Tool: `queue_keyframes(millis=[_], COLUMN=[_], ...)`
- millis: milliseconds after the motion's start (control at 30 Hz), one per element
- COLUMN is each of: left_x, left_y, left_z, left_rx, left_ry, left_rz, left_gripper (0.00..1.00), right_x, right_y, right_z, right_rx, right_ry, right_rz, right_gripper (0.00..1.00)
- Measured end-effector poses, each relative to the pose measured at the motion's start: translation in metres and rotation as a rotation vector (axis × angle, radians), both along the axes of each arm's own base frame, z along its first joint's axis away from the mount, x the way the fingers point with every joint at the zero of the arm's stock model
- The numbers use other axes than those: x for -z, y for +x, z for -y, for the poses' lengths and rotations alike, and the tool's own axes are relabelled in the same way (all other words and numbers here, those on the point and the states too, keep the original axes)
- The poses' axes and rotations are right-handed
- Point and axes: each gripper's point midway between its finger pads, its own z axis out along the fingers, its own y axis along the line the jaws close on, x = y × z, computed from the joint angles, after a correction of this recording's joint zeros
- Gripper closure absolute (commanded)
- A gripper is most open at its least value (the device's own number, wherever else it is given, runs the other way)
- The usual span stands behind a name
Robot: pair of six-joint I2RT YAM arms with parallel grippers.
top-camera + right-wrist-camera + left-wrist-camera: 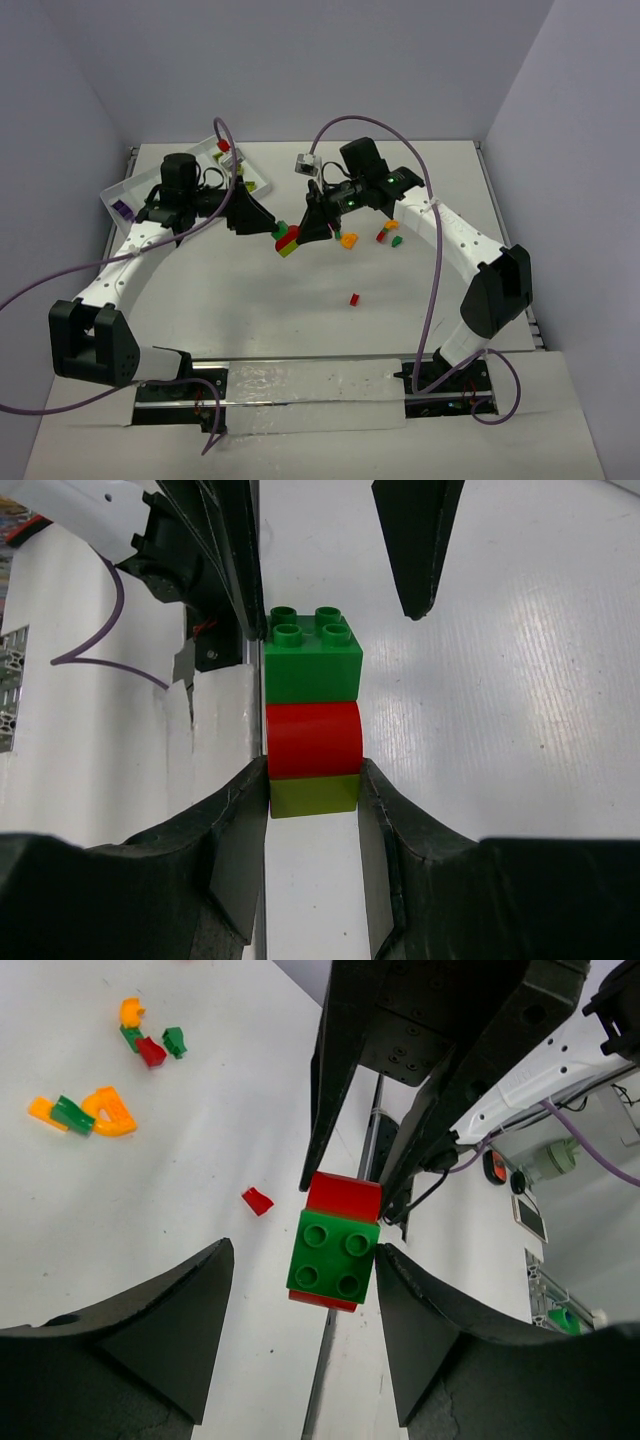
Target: Sort the legos into containers by color
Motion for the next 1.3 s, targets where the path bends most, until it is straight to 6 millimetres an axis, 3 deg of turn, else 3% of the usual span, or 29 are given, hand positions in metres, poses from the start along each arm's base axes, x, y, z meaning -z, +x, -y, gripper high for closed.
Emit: queue_keyframes(millis=[100,333,567,800,1167,1300], left_x=[0.003,0.005,0.005,0.000,-0.007,0.007], left_y=[-0.006,-0.017,-0.017,-0.012,0.018,0.052], left_z=[0.003,0.006,0.006,0.004,-0.020,-0.055], left_rx=[0.023,0.072,0.075,0.054,-0.080,-0.246], left_ry=[0.006,0.003,0.002,-0.013,-0.026,0.055], left_rz=[-0.005,-0.010,-0.007,-0.025,-0.025,-0.003], left_gripper=[0.40,0.69,0.72,0.94,1.00,1.00], right_x=[-0.001,-0.004,-0.002,0.000,0.012,0.014], right_y=[0.000,0.001,0.000,0.002,0.003,0.006], right_z=[0.000,-0.001,-0.001,-0.001,0.004,0.005], right_rx=[-0.001,0.002,0.000,-0.001,0.011,0.029], right_ry=[0.000,0.002,-0.008,-0.017,-0.073,-0.090], right_rz=[0.000,0.009,0.011,0.041,0.058,0.068], right_gripper=[1.00,1.00,1.00,1.00,1.00,1.00])
